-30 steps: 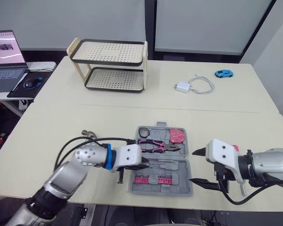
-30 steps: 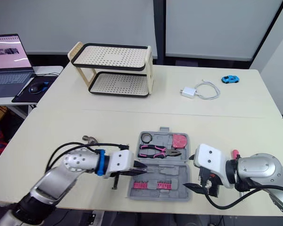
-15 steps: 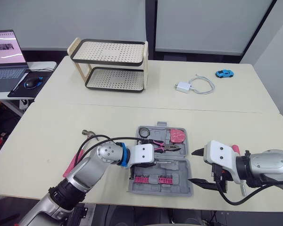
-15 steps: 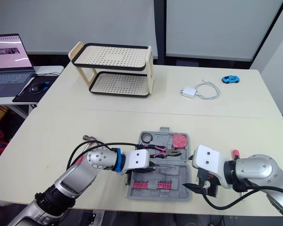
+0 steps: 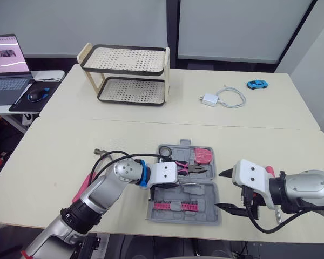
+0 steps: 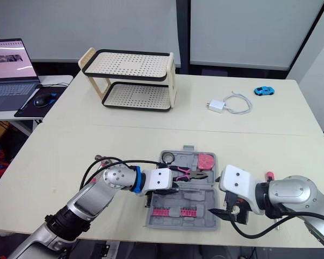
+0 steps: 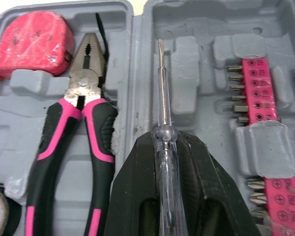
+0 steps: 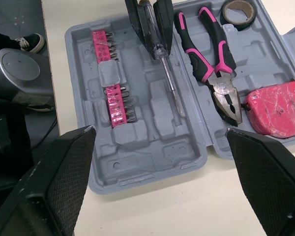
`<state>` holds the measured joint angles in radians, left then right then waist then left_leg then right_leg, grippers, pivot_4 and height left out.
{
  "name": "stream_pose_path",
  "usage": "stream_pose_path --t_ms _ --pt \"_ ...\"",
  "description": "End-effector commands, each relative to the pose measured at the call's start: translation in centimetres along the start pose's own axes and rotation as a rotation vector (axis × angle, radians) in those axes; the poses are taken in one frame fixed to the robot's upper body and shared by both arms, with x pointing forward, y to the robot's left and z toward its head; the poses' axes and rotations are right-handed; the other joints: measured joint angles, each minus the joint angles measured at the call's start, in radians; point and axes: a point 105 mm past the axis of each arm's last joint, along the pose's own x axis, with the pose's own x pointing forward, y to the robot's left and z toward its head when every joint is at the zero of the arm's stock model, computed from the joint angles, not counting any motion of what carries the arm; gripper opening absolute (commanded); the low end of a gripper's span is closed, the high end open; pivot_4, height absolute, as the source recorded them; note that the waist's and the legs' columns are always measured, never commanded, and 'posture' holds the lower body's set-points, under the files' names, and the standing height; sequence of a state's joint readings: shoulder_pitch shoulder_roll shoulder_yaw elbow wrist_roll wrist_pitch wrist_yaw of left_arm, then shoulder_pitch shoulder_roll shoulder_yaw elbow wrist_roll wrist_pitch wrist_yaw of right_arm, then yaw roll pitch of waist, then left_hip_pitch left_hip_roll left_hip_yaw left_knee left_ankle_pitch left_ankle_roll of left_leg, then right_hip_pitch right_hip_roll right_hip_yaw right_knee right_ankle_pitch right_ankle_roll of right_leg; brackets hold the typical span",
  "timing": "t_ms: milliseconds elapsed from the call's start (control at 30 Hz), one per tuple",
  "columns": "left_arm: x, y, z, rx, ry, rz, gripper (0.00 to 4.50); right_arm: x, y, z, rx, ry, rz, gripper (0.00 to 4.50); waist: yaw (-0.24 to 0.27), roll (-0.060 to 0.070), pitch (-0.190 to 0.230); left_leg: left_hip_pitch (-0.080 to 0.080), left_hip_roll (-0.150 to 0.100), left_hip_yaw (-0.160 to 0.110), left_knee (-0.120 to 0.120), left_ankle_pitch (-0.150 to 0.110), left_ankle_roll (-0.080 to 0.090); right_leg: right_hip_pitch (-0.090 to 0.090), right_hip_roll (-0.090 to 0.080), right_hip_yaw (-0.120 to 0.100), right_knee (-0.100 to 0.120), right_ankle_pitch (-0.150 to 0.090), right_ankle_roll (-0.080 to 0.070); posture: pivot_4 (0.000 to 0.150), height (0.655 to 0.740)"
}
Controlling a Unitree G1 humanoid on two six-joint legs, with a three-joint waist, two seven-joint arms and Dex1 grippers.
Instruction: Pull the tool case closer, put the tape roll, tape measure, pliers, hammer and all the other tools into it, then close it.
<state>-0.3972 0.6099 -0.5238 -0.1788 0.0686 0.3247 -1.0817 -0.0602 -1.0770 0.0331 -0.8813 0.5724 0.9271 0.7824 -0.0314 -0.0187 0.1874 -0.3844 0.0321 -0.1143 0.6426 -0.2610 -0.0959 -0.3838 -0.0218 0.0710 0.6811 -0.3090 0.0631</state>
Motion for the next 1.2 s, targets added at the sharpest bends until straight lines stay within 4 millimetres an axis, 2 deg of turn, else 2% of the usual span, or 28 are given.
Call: stream_pose_path --t_ms 33,700,767,1033,1200 --pt "0.2 -0.2 0.6 0.036 -0.013 -0.017 0.22 -0.2 0.3 0.9 -0.041 -0.019 -0.002 4.5 0.0 0.0 0.0 0.0 0.0 0.0 0.0 0.0 0.0 0.0 0.0 0.0 0.0 0.0 0.0 0.15 0.735" --pt "0.7 0.1 0.1 0.011 -0.017 0.003 0.22 -0.3 0.5 0.9 -0.033 -0.014 -0.001 4.5 0.0 0.0 0.0 0.0 0.0 0.0 0.0 0.0 0.0 0.0 0.0 0.0 0.0 0.0 0.0 0.15 0.735" --pt "0.7 0.2 0.2 0.016 -0.019 0.007 0.95 -0.3 0.6 0.9 -0.031 -0.015 -0.001 4.5 0.0 0.0 0.0 0.0 0.0 0.0 0.0 0.0 0.0 0.0 0.0 0.0 0.0 0.0 0.0 0.15 0.735" --pt "-0.7 0.5 1.6 0.031 -0.099 0.046 3.24 -0.3 0.7 1.0 -0.023 -0.022 -0.004 4.5 -0.001 0.0 0.0 0.0 0.0 0.0 0.001 0.0 0.0 0.0 0.0 0.0 0.001 0.0 0.0 0.15 0.735" --pt "-1.9 0.4 1.7 0.025 -0.134 0.044 3.24 -0.3 0.7 1.1 -0.018 -0.031 -0.007 4.5 0.001 0.0 0.0 0.0 0.0 0.0 0.001 0.0 0.0 0.0 0.0 0.0 0.001 0.0 0.0 0.15 0.735"
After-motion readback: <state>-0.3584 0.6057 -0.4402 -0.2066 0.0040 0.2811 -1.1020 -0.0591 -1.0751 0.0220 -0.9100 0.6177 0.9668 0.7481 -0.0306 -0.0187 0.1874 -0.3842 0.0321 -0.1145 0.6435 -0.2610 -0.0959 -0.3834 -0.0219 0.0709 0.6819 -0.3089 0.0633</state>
